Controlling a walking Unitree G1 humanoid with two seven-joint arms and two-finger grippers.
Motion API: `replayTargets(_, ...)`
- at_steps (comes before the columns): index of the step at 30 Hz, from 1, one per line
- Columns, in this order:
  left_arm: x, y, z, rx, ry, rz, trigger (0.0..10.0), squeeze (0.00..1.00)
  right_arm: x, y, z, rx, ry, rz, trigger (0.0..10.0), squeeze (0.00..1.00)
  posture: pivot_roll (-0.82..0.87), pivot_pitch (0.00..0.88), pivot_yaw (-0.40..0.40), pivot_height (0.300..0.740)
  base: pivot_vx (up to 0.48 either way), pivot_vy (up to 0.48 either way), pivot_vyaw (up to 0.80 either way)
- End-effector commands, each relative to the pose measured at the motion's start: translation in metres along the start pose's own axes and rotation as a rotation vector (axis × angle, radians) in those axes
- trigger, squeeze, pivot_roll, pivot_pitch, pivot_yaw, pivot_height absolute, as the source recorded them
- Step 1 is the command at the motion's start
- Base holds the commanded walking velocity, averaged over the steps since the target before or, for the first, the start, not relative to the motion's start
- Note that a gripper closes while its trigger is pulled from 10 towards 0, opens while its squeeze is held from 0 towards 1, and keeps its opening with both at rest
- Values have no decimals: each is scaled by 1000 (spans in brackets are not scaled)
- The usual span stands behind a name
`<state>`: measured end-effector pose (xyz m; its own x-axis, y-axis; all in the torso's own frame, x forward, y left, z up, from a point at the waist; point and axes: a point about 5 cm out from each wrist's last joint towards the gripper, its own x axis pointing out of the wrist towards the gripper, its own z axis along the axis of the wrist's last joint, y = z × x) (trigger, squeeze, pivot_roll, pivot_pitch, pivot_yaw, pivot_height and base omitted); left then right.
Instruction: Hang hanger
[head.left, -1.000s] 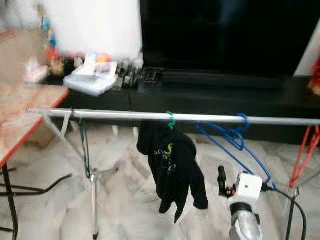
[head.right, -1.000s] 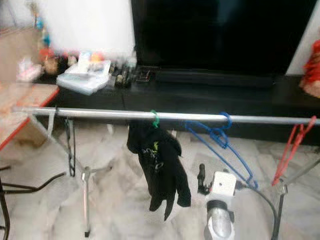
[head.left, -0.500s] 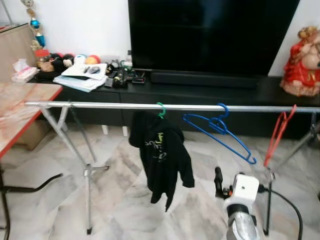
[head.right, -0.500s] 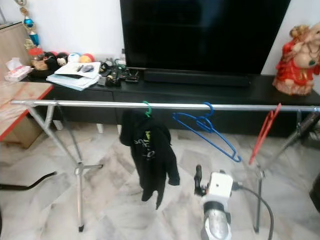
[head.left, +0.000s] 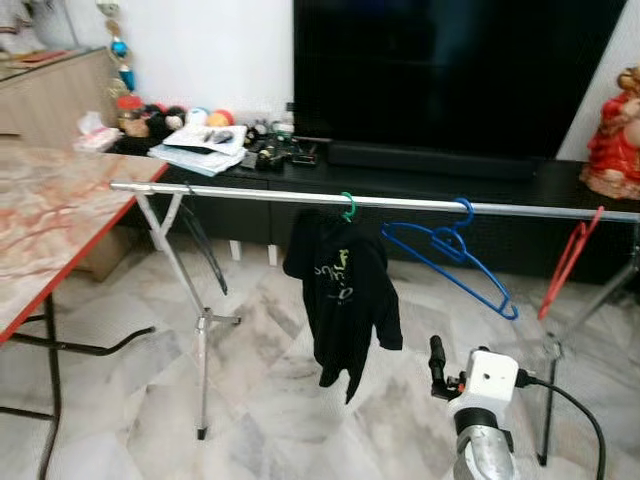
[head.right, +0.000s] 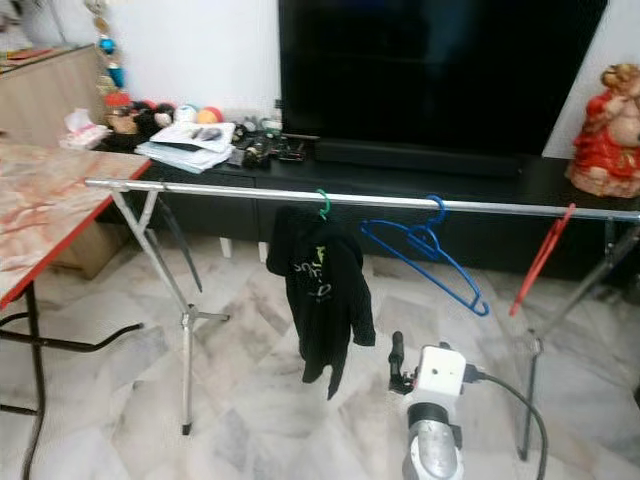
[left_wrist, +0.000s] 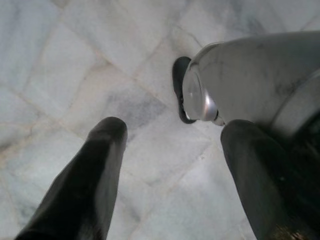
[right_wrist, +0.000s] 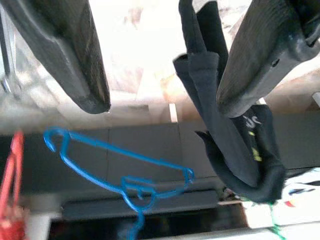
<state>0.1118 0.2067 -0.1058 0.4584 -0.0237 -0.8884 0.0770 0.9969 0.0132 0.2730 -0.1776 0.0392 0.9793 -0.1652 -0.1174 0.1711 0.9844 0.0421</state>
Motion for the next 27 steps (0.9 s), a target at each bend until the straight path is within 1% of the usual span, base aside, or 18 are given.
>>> replayTargets(1, 1, 0, 2, 4, 0, -3, 10000, 0, 1, 0, -1, 11, 12, -5, 10000, 0, 69, 0, -1, 740, 0, 0, -800)
replayTargets(9, 1, 0, 5, 1, -11, -5, 10000, 0, 3, 0, 1, 3, 7, -4, 10000, 0, 66, 0, 0, 740, 0, 0, -800)
replayTargets(11, 2, 1, 9, 34, -15, -11, 10000, 0, 3, -1, 1, 4, 6, -7, 10000, 0, 63, 0, 2, 740, 0, 0, -800)
replayTargets(14, 2, 3, 13, 36, -25, -15, 10000, 0, 3, -1, 2, 4, 6, -7, 10000, 0, 64, 0, 0, 740, 0, -420, -800)
replayTargets(17, 0, 6, 9, 23, -24, -8, 10000, 0, 2, -1, 1, 4, 7, -8, 10000, 0, 64, 0, 0, 740, 0, -382, -800)
replayTargets(20, -1, 8, 3, 17, -17, -5, 10000, 0, 2, -2, 1, 4, 7, -11, 10000, 0, 62, 4, 1, 740, 0, 0, -800)
replayTargets(27, -2, 9, 2, 15, -16, -4, 10000, 0, 2, -2, 1, 4, 8, -14, 10000, 0, 60, 8, 2, 740, 0, 0, -800)
